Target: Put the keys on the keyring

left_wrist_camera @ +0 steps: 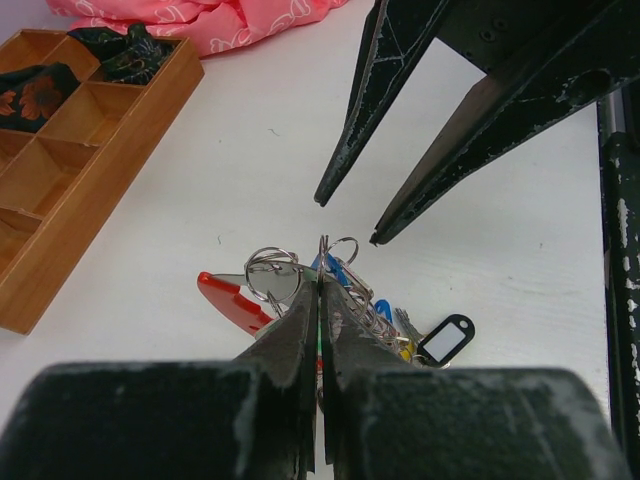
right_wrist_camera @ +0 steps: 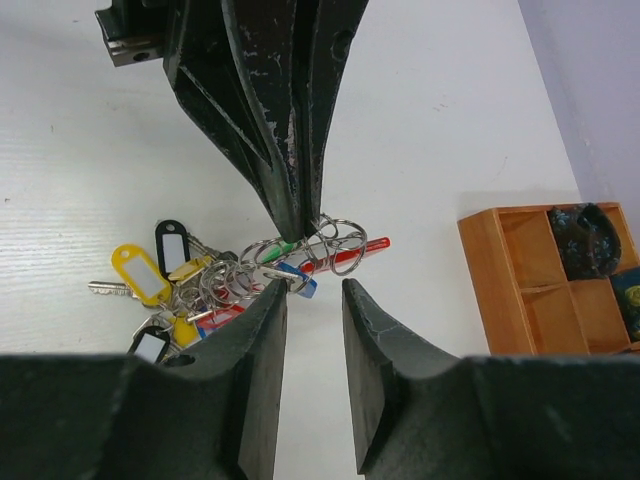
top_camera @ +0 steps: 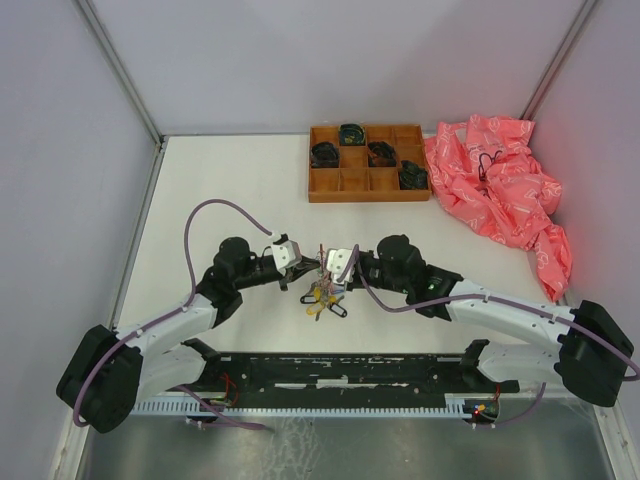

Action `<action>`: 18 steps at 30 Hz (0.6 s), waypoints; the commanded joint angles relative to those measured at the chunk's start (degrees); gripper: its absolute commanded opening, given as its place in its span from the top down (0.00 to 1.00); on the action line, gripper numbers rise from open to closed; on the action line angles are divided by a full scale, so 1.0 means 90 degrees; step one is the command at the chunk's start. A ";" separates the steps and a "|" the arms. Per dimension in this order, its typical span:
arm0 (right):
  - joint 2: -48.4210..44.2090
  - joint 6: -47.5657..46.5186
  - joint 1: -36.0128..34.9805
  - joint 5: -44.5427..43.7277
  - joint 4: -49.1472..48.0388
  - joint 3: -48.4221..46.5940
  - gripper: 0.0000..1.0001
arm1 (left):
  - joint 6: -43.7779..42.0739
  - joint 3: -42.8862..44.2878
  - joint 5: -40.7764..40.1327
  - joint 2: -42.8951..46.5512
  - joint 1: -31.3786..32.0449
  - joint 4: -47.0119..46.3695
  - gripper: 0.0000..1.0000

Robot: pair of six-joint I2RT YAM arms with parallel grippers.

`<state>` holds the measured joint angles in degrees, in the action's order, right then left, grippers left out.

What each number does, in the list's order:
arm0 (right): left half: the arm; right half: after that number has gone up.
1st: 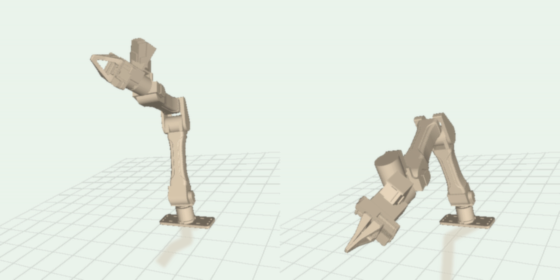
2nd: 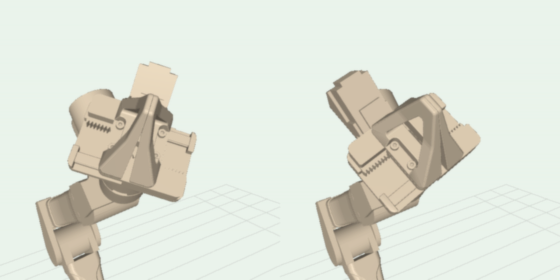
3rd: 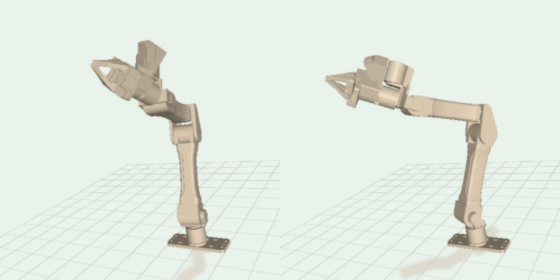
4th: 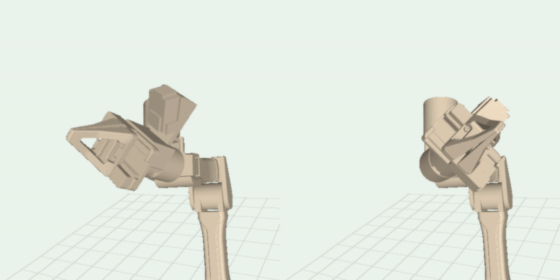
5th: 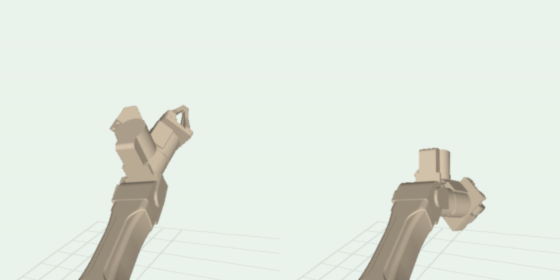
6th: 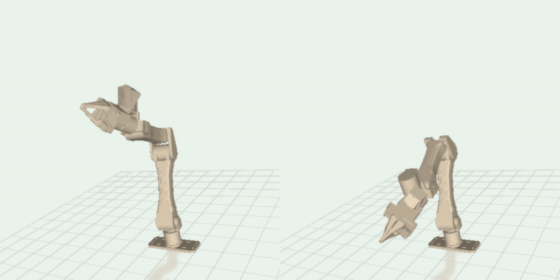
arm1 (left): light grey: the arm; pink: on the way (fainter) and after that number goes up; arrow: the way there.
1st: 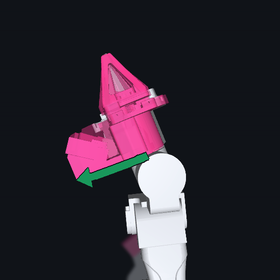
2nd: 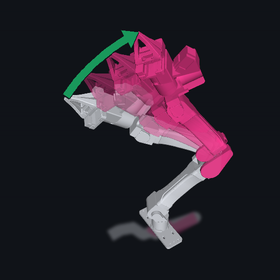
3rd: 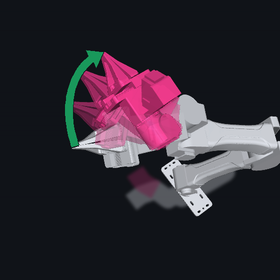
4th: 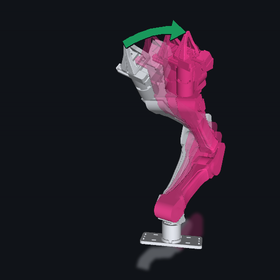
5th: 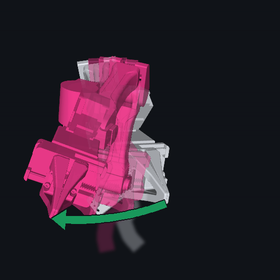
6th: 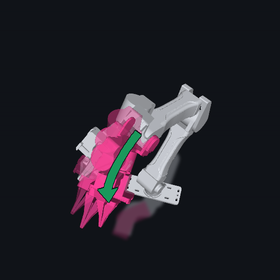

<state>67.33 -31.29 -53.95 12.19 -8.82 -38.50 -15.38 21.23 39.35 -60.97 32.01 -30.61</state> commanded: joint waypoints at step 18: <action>0.0392 0.0980 0.0030 -0.0187 -0.0700 -0.0080 0.69 | 0.0016 -0.0036 0.0310 0.0117 -0.0001 -0.0827 0.97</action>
<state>70.65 -24.32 -53.89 11.44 -10.74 -38.50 -15.38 20.86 40.23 -60.97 32.01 -31.97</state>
